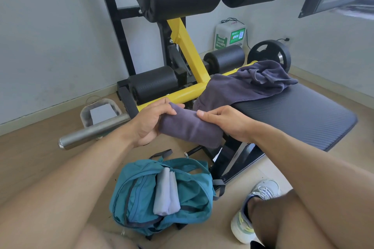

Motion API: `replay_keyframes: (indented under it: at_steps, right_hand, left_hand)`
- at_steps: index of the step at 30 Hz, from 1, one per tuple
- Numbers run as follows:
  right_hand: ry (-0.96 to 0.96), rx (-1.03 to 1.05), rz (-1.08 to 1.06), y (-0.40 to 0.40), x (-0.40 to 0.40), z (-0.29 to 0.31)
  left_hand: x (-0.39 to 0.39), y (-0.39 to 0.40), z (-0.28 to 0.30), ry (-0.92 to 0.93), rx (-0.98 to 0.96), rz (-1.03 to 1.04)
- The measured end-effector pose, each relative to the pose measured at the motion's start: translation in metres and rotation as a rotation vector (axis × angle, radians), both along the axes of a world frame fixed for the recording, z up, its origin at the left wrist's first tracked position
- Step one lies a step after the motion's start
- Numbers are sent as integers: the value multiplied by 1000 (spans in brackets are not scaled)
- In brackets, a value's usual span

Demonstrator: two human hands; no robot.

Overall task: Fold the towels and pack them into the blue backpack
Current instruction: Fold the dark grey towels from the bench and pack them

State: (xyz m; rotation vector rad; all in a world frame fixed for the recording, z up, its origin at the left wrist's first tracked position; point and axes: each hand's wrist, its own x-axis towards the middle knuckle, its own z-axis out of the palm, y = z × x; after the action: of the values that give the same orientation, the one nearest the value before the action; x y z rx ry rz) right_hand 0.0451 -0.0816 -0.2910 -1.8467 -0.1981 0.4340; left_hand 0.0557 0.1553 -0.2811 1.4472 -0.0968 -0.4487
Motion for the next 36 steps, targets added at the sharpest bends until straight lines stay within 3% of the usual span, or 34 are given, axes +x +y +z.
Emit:
replay_keyframes:
  at_steps: [8,15,21,27,32,36]
  right_hand:
    - [-186,-19,-55,0,3,-4]
    - [-90,-14,-86,4,1,-6]
    - [-125,-270,51,6,-1,-6]
    - [-224,-395,93,8,-1,-5]
    - [-288,-439,103,7,3,-6]
    - [-228,-445,115,8,3,-9]
  left_hand:
    - [1,1,-2,-69,20,2]
    - [2,-5,-9,-48,40,60]
    - [-1,-8,-10,-30,64,60]
    - [0,-5,-13,50,62,-47]
    - [2,-6,-17,-31,323,-70]
    - [2,-1,-16,-92,393,-82]
